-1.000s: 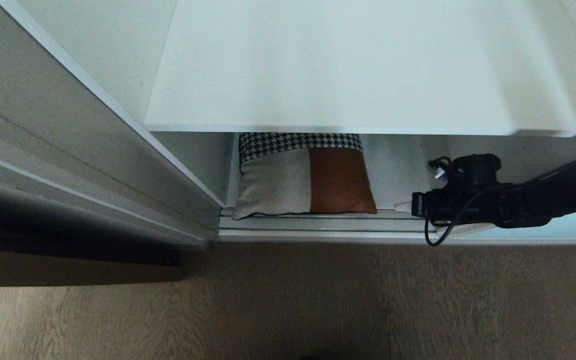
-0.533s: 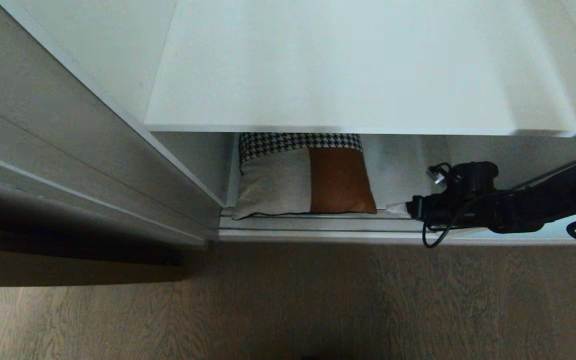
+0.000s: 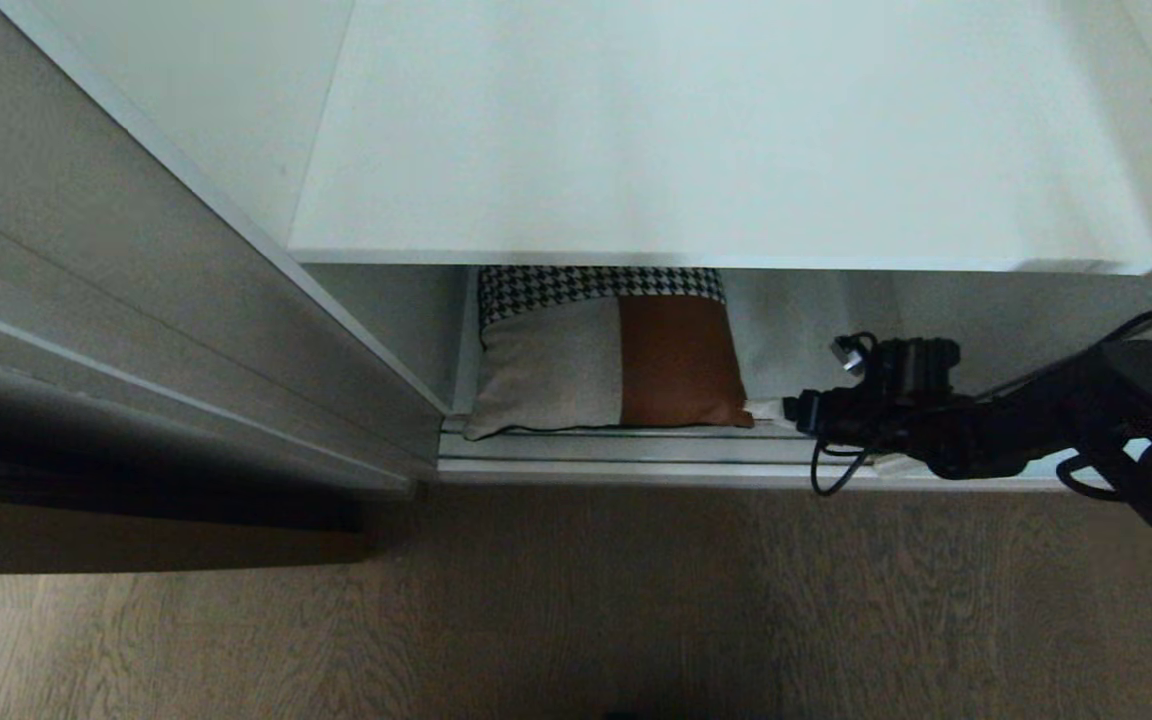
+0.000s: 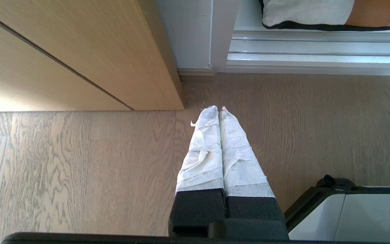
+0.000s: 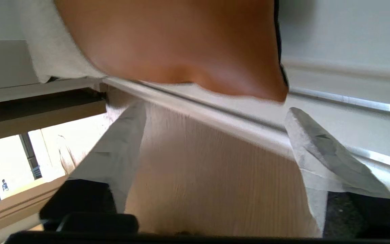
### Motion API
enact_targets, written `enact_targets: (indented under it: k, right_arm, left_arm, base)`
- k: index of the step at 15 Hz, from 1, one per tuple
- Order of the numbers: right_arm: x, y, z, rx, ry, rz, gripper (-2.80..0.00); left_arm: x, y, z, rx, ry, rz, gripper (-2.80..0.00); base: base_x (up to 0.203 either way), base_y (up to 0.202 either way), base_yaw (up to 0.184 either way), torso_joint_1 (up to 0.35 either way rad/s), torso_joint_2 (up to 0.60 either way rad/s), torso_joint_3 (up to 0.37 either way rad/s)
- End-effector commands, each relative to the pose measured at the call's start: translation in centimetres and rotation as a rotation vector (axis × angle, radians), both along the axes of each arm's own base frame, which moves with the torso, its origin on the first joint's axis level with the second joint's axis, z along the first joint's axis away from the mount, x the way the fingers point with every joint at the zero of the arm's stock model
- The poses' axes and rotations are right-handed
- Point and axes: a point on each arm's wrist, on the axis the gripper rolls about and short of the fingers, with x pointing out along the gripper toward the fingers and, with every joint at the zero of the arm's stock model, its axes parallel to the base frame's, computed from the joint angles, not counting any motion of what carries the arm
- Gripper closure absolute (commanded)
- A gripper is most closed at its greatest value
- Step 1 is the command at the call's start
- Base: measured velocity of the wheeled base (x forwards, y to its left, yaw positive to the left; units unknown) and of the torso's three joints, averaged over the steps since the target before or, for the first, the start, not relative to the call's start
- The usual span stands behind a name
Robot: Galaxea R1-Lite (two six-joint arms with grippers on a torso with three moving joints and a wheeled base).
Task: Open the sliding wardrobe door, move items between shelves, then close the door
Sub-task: Place the pillow on the higher shelf
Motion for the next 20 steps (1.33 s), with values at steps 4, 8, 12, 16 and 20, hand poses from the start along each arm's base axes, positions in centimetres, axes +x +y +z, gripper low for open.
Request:
enact_targets:
  k: [4,8,12,16,20]
  right_arm:
    - [2.7,0.4,-3.9,0.013,0.01,0.003,-2.8]
    - [4.2,0.6,-4.6,0.046,-0.004,-0.005,-2.8]
    - [5.3,1.3,-4.6,0.1,-0.011,0.005,-2.8]
    - [5.2,2.2,-4.9,0.111,-0.01,0.031,-2.8]
    - [5.3,2.4,-4.2,0.159,-0.042,0.036,-2.8]
  left_arm:
    - [0.0,0.0,0.0,0.0,0.002,0.0,0.0]
    - [0.0,0.0,0.0,0.0,0.002,0.0,0.0]
    - [0.0,0.0,0.0,0.0,0.002,0.0,0.0]
    - [0.0,0.0,0.0,0.0,0.002,0.0,0.0]
    - [0.0,0.0,0.0,0.0,0.002,0.0,0.0]
  base:
    - [0.0,0.0,0.0,0.0,0.0,0.0]
    - [0.0,0.0,0.0,0.0,0.0,0.0]
    - [0.0,0.0,0.0,0.0,0.0,0.0]
    - [0.0,0.0,0.0,0.0,0.0,0.0]
    - [0.0,0.0,0.0,0.0,0.0,0.0]
